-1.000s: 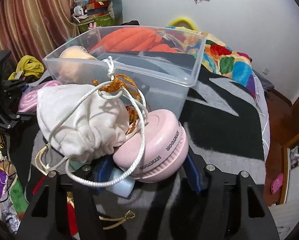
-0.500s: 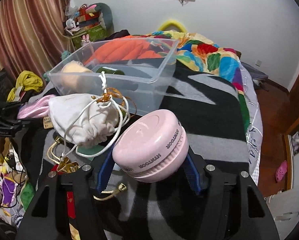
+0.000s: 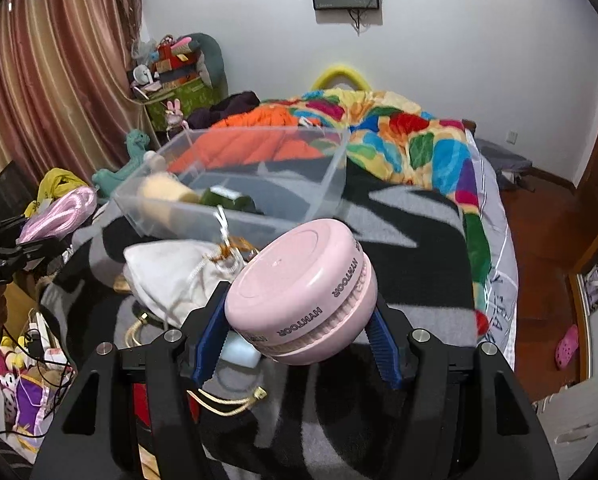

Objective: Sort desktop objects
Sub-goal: 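Place the pink rope and pink fan into the clear box and release both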

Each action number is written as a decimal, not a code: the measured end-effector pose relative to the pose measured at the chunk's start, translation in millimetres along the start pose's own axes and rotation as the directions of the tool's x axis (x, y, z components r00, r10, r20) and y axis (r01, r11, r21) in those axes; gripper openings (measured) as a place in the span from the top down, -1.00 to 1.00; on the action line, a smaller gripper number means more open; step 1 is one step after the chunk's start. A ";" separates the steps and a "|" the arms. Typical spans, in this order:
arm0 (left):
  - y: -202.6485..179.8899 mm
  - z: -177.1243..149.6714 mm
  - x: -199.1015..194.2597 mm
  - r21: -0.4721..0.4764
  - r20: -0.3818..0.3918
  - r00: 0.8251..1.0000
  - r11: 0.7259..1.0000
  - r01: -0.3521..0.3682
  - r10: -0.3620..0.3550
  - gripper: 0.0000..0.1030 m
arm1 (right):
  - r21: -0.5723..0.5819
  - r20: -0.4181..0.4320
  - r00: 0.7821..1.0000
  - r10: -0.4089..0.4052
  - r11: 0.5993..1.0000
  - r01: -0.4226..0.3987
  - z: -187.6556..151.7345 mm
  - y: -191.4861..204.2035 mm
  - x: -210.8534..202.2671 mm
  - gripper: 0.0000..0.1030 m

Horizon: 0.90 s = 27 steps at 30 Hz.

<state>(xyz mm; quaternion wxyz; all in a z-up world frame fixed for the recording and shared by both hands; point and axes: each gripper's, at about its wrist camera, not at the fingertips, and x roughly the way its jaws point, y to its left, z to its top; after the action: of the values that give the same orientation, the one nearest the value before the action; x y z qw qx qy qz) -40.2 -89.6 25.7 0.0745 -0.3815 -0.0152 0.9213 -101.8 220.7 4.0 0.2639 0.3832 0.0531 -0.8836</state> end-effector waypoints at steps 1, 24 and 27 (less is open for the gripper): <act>-1.2 2.7 0.0 -0.002 0.005 1.000 1.000 0.002 -0.002 -0.29 | -0.002 0.008 1.000 0.001 1.000 -0.001 2.1 0.2 -1.6 -0.15; -13.6 63.5 31.2 -0.060 0.073 0.997 0.998 -0.024 0.028 -0.29 | 0.116 0.089 0.994 0.062 0.991 -0.072 63.9 -1.5 34.2 -0.16; -10.6 74.5 45.3 -0.113 0.050 0.999 0.994 -0.014 0.019 -0.29 | 0.128 0.077 0.995 0.068 0.989 -0.078 69.8 1.3 47.7 -0.16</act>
<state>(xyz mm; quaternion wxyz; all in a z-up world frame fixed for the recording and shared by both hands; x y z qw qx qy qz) -123.1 -70.3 47.6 0.0450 -0.3617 -0.0657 0.9289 -173.5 178.6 19.4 0.2720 0.3688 -0.0286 -0.8883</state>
